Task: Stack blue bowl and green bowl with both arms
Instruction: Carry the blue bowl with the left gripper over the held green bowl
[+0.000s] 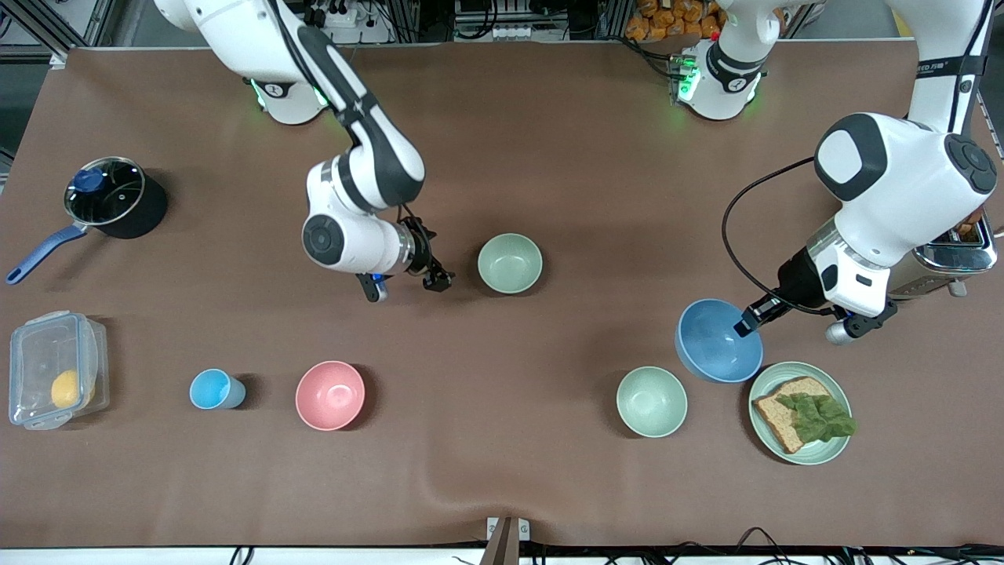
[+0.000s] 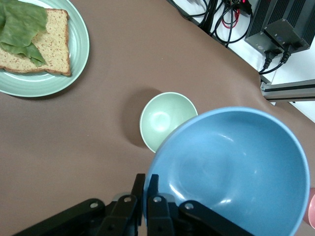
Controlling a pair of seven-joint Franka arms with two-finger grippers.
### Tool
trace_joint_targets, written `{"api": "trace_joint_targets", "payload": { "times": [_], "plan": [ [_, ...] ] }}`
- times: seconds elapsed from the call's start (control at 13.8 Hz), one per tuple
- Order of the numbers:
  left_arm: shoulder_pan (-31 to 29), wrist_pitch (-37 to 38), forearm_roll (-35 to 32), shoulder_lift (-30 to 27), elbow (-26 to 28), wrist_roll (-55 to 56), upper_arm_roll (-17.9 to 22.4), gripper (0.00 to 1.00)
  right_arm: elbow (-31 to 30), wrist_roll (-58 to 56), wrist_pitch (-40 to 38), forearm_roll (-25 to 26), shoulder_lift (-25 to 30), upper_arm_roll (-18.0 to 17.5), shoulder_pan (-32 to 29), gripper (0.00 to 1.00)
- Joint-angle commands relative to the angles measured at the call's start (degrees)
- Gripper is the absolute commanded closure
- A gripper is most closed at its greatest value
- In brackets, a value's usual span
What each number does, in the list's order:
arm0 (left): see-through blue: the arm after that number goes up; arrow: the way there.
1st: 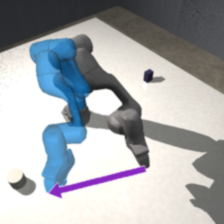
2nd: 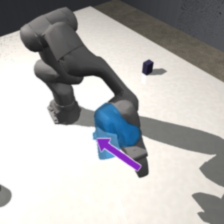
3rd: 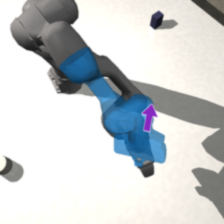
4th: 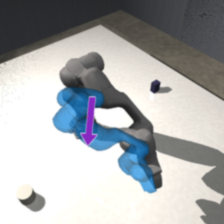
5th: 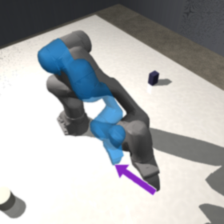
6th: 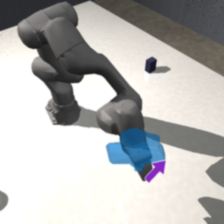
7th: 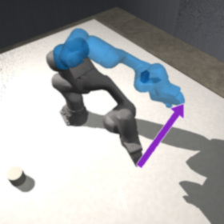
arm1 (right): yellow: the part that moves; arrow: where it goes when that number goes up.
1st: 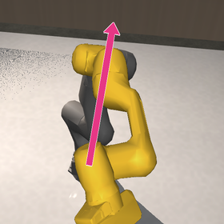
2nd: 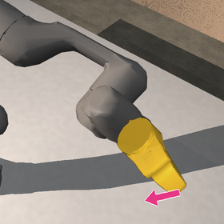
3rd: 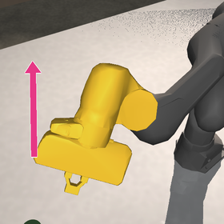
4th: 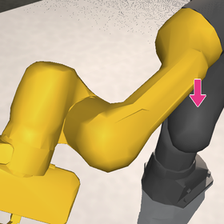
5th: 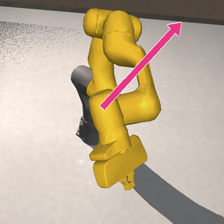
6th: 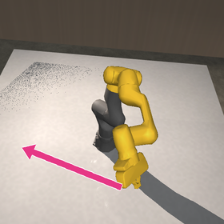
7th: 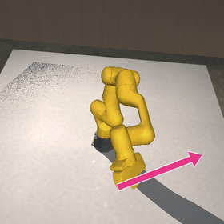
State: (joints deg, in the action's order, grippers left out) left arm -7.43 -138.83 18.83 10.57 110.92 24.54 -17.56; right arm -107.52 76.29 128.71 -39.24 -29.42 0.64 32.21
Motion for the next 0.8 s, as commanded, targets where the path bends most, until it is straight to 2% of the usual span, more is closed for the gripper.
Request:
{"api": "trace_joint_targets", "payload": {
  "times": [0.0, 0.15, 0.29, 0.44, 0.65, 0.73],
  "plan": [
    [0.4, 0.9, 1.3, 0.4, -1.1, -0.9, -0.3, 1.00, 0.4, -0.3, 5.2, -9.2, -3.5, -0.7, 0.4, 0.00],
    [0.6, 1.1, 0.9, 0.4, -0.8, -0.8, -1.4, 1.00, 0.3, -1.7, 7.2, -13.5, -4.8, -0.7, 1.0, 0.00],
    [0.6, 1.5, 0.9, 0.0, -0.4, 0.9, -4.0, 1.00, 0.2, -2.1, 7.8, -15.0, -5.6, -0.8, 0.8, 0.00],
    [0.7, 3.6, 0.6, 0.1, -0.4, 5.5, -7.2, 1.00, 0.2, -3.3, 7.8, -19.0, -5.8, -0.8, 0.6, 0.00],
    [5.3, 5.0, -1.2, 0.4, 1.2, 9.6, -8.7, 1.00, -0.4, -11.8, 8.0, -28.7, -6.2, -0.7, 1.0, 0.00],
    [7.3, 6.5, -1.9, 0.6, 1.6, 11.7, -8.7, 1.00, -0.8, -14.2, 8.1, -30.5, -6.2, -0.7, 1.1, 0.00]
  ]
}}
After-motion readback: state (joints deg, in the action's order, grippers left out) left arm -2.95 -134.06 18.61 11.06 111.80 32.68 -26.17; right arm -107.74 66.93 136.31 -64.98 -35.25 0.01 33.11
